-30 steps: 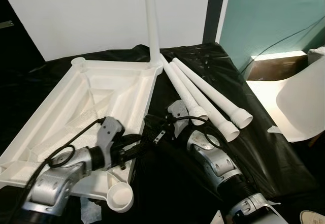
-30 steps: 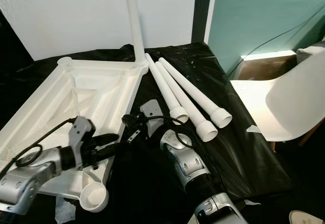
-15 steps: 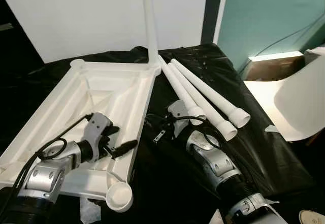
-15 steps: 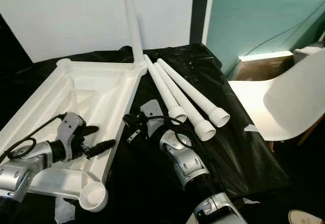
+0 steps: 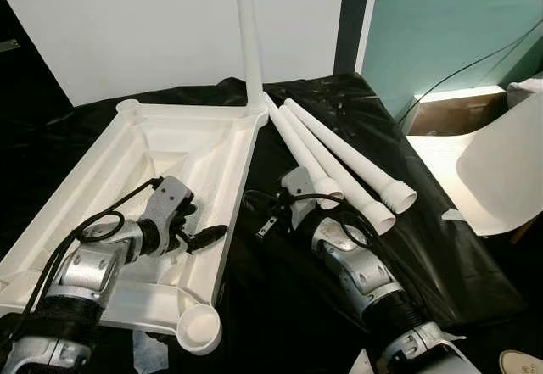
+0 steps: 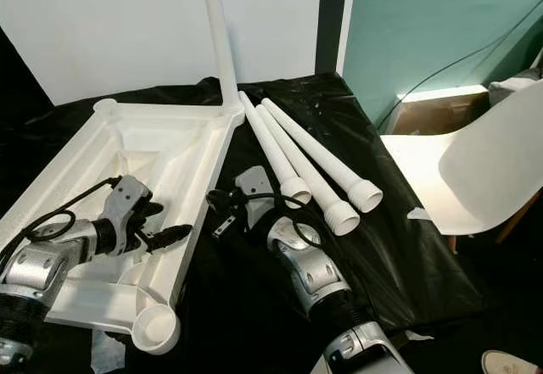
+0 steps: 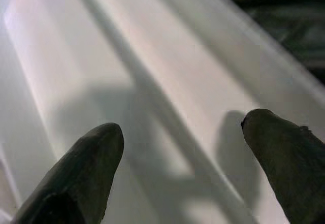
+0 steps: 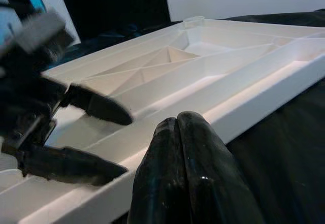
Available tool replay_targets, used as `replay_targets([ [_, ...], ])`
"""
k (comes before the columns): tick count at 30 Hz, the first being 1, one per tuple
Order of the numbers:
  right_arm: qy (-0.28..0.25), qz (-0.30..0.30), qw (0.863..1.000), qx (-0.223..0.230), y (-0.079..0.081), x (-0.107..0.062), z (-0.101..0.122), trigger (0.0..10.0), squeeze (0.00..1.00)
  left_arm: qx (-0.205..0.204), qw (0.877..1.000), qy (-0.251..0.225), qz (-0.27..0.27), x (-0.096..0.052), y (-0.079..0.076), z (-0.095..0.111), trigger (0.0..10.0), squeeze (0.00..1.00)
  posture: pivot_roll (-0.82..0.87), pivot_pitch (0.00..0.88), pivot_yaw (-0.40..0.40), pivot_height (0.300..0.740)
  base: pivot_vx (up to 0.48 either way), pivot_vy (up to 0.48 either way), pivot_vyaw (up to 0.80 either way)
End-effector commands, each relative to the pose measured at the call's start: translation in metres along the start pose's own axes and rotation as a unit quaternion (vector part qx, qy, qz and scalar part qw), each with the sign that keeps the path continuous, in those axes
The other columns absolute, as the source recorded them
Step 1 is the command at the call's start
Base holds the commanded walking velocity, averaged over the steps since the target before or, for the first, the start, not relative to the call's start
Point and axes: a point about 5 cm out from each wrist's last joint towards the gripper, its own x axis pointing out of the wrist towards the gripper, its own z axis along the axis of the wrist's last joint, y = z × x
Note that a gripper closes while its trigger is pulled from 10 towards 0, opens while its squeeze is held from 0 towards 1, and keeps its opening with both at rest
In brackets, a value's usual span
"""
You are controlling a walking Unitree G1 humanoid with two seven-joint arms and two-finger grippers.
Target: Building children table
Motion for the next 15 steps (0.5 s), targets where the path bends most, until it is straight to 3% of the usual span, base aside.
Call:
replay_targets([
  [1,-0.007,0.000,1.000,-0.003,0.001,0.002,0.003,10.0,0.00,-0.002,0.999,0.019,0.031,0.008,-0.008,-0.005,0.0,0.00,0.13,0.000,0.055,0.740,0.000,0.000,0.00],
  [7,-0.008,0.000,1.000,-0.004,0.001,0.002,0.003,10.0,0.00,-0.025,0.999,0.019,0.026,0.028,-0.026,-0.007,0.0,0.00,0.13,0.000,0.057,0.740,0.000,0.000,0.00],
  [11,-0.007,-0.003,1.000,-0.005,0.000,0.000,0.003,10.0,0.00,-0.127,0.989,-0.034,0.060,0.056,-0.042,0.012,0.0,0.00,0.12,0.000,0.053,0.740,0.000,0.000,0.00],
  [15,-0.007,-0.004,1.000,-0.005,0.000,-0.001,0.003,10.0,0.00,-0.174,0.979,-0.059,0.089,0.062,-0.042,0.022,0.0,0.00,0.12,0.000,0.051,0.740,0.000,0.000,0.00],
])
